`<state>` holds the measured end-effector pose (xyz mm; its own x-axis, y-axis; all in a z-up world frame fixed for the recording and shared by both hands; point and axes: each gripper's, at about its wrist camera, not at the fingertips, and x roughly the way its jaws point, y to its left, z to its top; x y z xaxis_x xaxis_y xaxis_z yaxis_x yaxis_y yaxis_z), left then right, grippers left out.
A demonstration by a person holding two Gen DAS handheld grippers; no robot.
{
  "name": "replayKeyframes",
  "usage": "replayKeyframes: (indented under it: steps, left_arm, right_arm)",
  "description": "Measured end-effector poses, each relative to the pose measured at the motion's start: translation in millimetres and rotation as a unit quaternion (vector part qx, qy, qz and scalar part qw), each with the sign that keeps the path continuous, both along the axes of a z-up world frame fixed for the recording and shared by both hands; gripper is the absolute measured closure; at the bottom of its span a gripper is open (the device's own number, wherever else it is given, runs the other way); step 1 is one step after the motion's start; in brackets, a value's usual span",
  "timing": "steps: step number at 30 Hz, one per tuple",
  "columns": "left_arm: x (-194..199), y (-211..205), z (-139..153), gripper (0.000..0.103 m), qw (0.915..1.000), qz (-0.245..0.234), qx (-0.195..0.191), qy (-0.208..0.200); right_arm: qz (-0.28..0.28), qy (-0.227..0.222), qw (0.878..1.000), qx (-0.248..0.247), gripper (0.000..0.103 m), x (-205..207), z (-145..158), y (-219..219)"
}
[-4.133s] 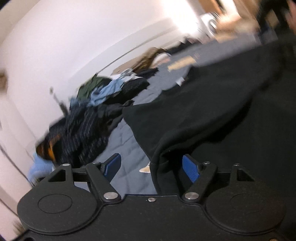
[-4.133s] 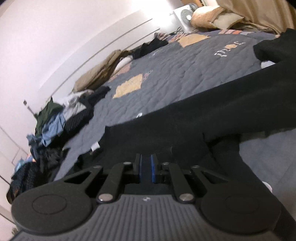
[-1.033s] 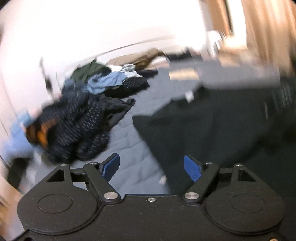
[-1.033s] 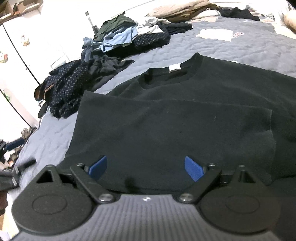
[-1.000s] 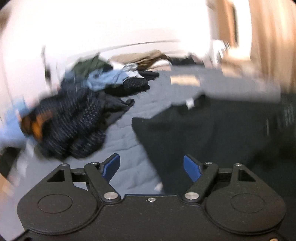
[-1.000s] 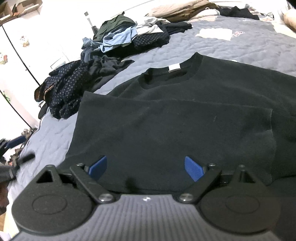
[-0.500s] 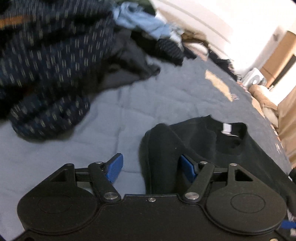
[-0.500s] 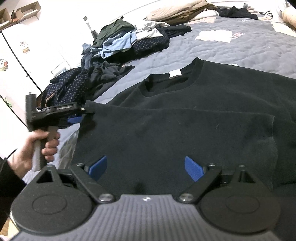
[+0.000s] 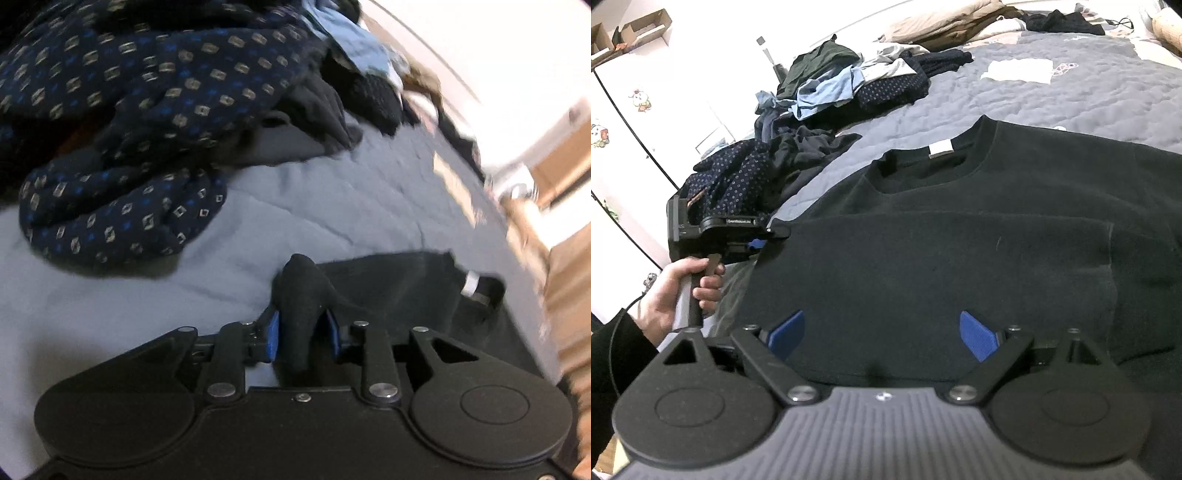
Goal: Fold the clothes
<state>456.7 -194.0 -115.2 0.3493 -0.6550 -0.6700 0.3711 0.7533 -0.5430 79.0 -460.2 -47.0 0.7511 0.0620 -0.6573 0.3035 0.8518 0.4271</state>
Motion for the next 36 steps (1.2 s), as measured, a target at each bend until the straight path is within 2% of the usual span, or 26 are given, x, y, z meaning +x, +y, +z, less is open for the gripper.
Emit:
replayKeyframes:
  steps: [2,4,6,8,11,16,21,25,26,28,30,32,34,36]
  left_arm:
    - [-10,6,8,0.063,0.9996,0.012,0.001,-0.027]
    - [-25,20,21,0.063,0.9978,0.030,0.010,-0.058]
    - [-42,36,36,0.060,0.9967,0.035,0.009,-0.073]
    - [-63,48,47,0.051,0.9963,0.020,0.008,-0.083]
    - [-109,55,55,0.046,0.9950,-0.018,0.004,-0.098]
    - [-171,74,52,0.041,0.9954,-0.014,-0.004,-0.095]
    - [-202,72,38,0.039,0.9899,-0.003,0.068,-0.125]
    - [-193,72,28,0.039,0.9957,0.006,0.032,-0.087]
    - [-187,76,21,0.039,0.9981,0.009,0.011,-0.060]
    - [-175,83,7,0.041,0.9993,0.015,-0.032,-0.005]
    - [-168,95,-11,0.045,0.9952,0.025,-0.083,0.047]
    - [-163,100,-19,0.074,0.9922,0.030,-0.101,0.067]
    - [-163,99,-17,0.080,0.9931,0.023,-0.094,0.066]
    - [-163,100,-5,0.082,0.9950,0.012,-0.086,0.048]
  right_arm:
    - [0.002,0.000,1.000,-0.004,0.012,0,1,0]
    - [0.001,-0.003,1.000,-0.003,0.012,-1,2,-2]
    - [0.000,-0.007,1.000,0.000,0.012,-1,4,-3]
    - [-0.004,-0.009,1.000,0.001,0.012,-2,6,-5]
    - [-0.011,-0.011,1.000,0.003,0.012,-4,8,-7]
    - [-0.009,-0.020,1.000,-0.002,0.012,-8,15,-4]
    - [0.015,-0.027,1.000,-0.001,0.012,-8,19,8]
    - [0.031,-0.029,0.999,-0.006,0.012,-5,22,21]
    - [0.036,-0.029,0.999,-0.008,0.012,-3,22,24]
    - [0.045,-0.028,0.999,-0.012,0.012,-1,22,30]
    - [0.052,-0.027,0.998,-0.015,0.012,1,21,34]
    - [0.055,-0.023,0.998,-0.016,0.012,3,20,36]
    - [0.055,-0.018,0.998,-0.016,0.012,4,18,37]
    - [0.055,-0.017,0.998,-0.018,0.012,3,17,37]
